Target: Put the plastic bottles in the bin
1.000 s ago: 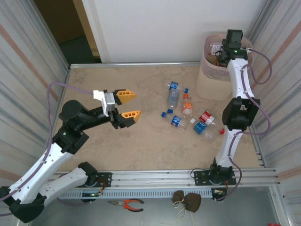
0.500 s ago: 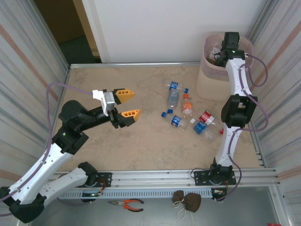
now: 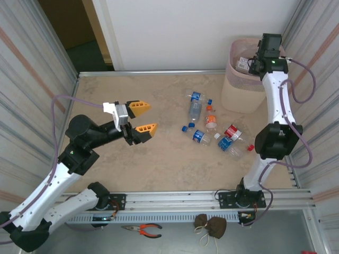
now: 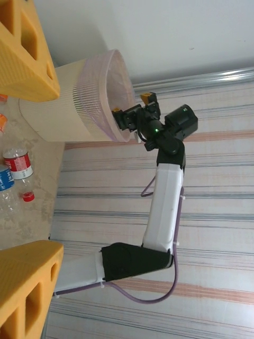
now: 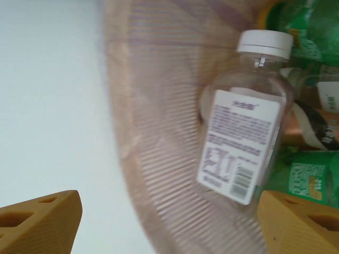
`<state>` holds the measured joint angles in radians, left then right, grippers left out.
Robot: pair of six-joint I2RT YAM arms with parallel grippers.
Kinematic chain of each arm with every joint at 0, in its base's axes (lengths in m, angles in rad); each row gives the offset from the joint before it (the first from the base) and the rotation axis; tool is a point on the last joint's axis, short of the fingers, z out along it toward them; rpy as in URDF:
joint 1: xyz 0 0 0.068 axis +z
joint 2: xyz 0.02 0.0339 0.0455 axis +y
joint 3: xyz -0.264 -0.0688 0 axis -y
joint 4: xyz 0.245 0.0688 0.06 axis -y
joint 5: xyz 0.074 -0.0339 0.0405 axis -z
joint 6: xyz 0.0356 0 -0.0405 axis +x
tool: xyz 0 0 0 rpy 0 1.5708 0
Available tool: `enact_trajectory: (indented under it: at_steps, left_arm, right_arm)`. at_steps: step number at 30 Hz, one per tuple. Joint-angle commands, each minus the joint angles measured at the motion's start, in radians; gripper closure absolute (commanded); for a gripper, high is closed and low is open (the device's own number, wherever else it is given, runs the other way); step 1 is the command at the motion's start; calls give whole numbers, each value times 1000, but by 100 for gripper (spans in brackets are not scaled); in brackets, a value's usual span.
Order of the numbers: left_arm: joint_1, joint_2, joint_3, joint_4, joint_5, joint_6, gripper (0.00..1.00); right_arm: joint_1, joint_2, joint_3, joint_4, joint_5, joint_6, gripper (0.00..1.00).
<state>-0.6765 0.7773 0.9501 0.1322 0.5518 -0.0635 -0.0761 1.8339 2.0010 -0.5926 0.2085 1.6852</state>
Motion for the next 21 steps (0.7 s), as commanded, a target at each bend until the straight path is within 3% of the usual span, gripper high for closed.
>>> enact_trajectory:
  at_steps: [1, 5, 11, 17, 21]
  left_arm:
    - [-3, -17, -14, 48, -10, -20, 30]
    - [-3, -13, -21, 57, -15, -29, 30]
    - [-3, 3, -23, 58, -26, -32, 30]
    - [-4, 63, -26, 56, -85, -49, 30]
    - [-3, 107, -27, 57, -146, -102, 30]
  right_arm:
    - [-6, -34, -50, 105, -56, -81, 18]
    - [-15, -79, -108, 204, -157, -213, 22]
    - [-3, -200, -164, 209, -213, -577, 26]
    - [66, -395, -326, 231, -264, -916, 28]
    - [146, -492, -375, 134, -240, -1159, 30]
